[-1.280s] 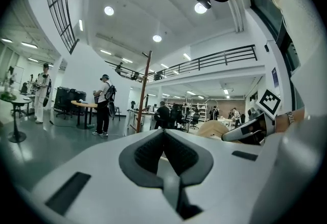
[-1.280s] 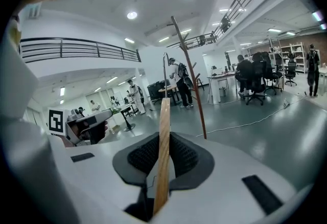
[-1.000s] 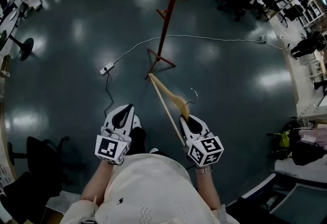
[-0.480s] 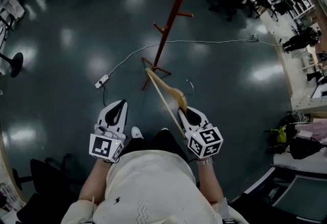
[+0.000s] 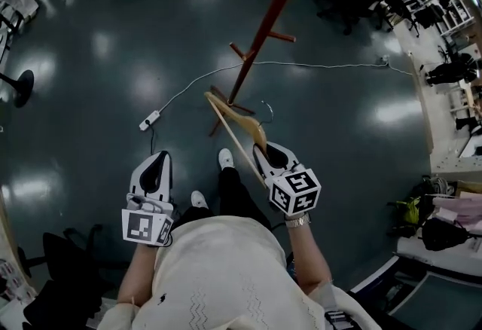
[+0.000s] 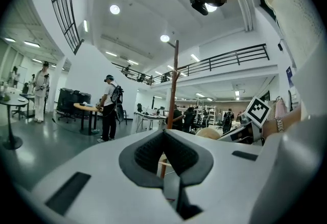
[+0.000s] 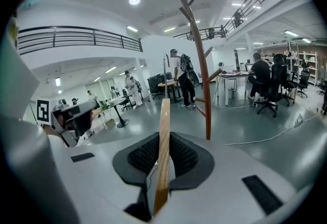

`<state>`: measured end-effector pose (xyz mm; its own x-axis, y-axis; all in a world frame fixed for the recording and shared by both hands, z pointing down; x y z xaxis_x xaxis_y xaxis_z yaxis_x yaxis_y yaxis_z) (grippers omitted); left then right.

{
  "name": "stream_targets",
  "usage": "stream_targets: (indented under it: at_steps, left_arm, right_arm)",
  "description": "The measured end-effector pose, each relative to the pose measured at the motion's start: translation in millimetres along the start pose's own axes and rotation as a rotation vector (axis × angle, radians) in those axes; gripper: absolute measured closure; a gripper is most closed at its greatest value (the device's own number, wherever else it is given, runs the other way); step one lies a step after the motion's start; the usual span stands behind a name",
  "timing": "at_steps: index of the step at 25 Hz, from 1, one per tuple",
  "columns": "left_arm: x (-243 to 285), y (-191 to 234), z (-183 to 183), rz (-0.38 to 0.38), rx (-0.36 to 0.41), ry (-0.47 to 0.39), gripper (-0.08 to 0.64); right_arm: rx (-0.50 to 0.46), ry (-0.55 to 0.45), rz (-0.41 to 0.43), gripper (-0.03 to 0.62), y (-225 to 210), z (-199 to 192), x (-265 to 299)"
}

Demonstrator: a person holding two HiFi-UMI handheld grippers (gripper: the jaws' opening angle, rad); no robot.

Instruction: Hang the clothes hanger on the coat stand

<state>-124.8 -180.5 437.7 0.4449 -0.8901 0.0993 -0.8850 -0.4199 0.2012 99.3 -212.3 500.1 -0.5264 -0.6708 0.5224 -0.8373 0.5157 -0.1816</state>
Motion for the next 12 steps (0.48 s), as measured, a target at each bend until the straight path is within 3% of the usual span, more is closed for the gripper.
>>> stream_targets:
  at_steps: [12]
  left_arm:
    - [108.4, -8.4, 29.7, 0.116, 0.055, 0.018, 0.548]
  right_arm:
    - [-0.112, 0.026, 0.117, 0.523, -117.7, 53.8, 114.1]
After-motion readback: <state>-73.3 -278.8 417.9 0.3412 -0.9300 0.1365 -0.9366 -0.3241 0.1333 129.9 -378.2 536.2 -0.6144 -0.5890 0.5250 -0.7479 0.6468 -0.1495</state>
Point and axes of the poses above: the fingertips, and each gripper's own axes: x forward along the fingers, y to its left, z out of its top, the point moved 1 cm from there along -x, backward along the fingers, and after that the axes turned 4 degrees about -x, right-handed, at the moved point
